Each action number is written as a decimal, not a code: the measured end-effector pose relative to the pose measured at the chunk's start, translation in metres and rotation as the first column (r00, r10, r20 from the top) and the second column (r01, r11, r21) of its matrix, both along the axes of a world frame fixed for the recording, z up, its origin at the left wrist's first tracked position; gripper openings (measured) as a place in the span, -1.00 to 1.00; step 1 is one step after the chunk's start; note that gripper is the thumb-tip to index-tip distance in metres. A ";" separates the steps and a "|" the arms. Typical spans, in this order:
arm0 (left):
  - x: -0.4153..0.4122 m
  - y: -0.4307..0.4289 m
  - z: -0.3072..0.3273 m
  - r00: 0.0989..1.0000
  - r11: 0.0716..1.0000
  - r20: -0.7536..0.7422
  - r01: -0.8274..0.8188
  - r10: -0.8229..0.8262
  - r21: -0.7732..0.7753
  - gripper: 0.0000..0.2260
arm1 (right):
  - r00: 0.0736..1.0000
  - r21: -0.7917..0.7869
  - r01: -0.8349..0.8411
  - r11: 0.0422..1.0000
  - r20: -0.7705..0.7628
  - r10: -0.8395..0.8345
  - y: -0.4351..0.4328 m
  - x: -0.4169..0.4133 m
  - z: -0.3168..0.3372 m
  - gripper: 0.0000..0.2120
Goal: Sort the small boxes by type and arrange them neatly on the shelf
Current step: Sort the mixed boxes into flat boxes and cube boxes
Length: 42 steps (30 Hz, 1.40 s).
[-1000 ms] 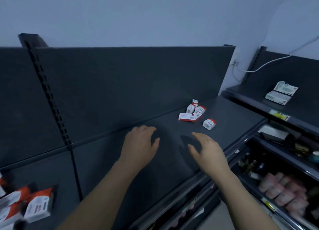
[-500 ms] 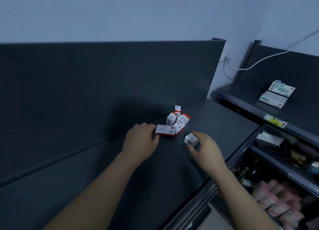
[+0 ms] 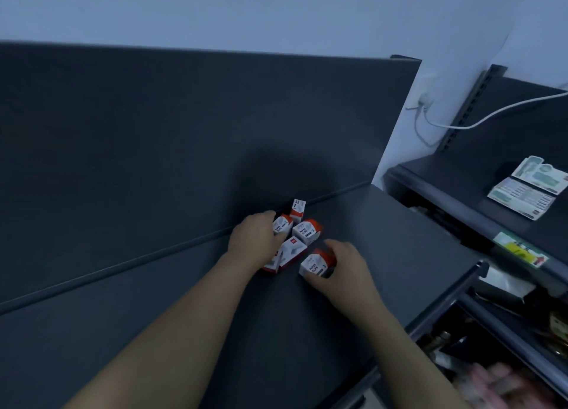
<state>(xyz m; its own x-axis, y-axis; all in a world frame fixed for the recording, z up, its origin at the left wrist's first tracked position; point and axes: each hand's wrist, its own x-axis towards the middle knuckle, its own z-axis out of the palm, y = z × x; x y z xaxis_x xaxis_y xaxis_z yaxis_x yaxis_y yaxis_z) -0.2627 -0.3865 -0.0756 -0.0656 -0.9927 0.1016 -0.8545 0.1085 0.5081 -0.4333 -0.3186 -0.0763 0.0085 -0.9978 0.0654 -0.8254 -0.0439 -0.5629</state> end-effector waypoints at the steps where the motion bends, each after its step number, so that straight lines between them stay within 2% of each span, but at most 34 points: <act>1: -0.002 -0.003 -0.001 1.000 1.000 -0.013 -0.010 0.010 0.014 -0.83 | 1.000 -0.010 -0.008 1.000 0.016 0.008 -0.002 -0.001 0.000 -0.42; 5: 0.004 -0.001 -0.002 0.995 0.999 -0.084 -0.050 0.050 0.001 -0.84 | 0.995 -0.070 -0.048 0.996 0.087 0.054 -0.011 -0.001 -0.001 -0.63; 9: 0.030 0.025 0.007 0.970 0.986 -0.219 -0.129 0.104 -0.104 -0.82 | 0.980 -0.169 -0.110 0.979 0.147 0.135 -0.013 0.017 0.000 -0.60; 13: 0.067 0.068 0.012 0.921 0.955 -0.364 -0.225 0.143 -0.193 -0.89 | 0.948 -0.187 -0.192 0.963 0.218 0.232 -0.007 0.054 0.000 -0.57; 16: 0.100 0.102 0.011 0.881 0.934 -0.423 -0.309 0.211 -0.179 -0.88 | 0.899 -0.164 -0.263 0.951 0.316 0.303 0.002 0.088 0.000 -0.54; 20: 0.144 0.157 0.011 0.793 0.908 -0.523 -0.410 0.313 -0.080 -0.80 | 0.860 -0.181 -0.370 0.911 0.305 0.409 0.025 0.138 0.004 -0.54; 26: 0.224 0.248 0.005 0.703 0.826 -0.534 -0.563 0.470 -0.013 -0.70 | 0.776 -0.184 -0.491 0.852 0.353 0.523 0.080 0.228 0.012 -0.61; 29: 0.267 0.295 0.010 0.663 0.765 -0.534 -0.642 0.525 -0.046 -0.70 | 0.727 -0.174 -0.550 0.817 0.381 0.571 0.113 0.276 0.013 -0.61; 36: 0.371 0.390 0.015 0.633 0.653 -0.455 -0.745 0.627 -0.136 -0.76 | 0.623 -0.171 -0.646 0.744 0.444 0.644 0.189 0.380 0.002 -0.57; 38: 0.397 0.404 0.015 0.623 0.630 -0.433 -0.762 0.652 -0.147 -0.75 | 0.624 -0.138 -0.654 0.744 0.456 0.634 0.203 0.406 -0.002 -0.58; 42: 0.436 0.414 0.014 0.649 0.651 -0.364 -0.747 0.669 -0.135 -0.75 | 0.691 -0.066 -0.633 0.771 0.400 0.602 0.214 0.447 -0.006 -0.56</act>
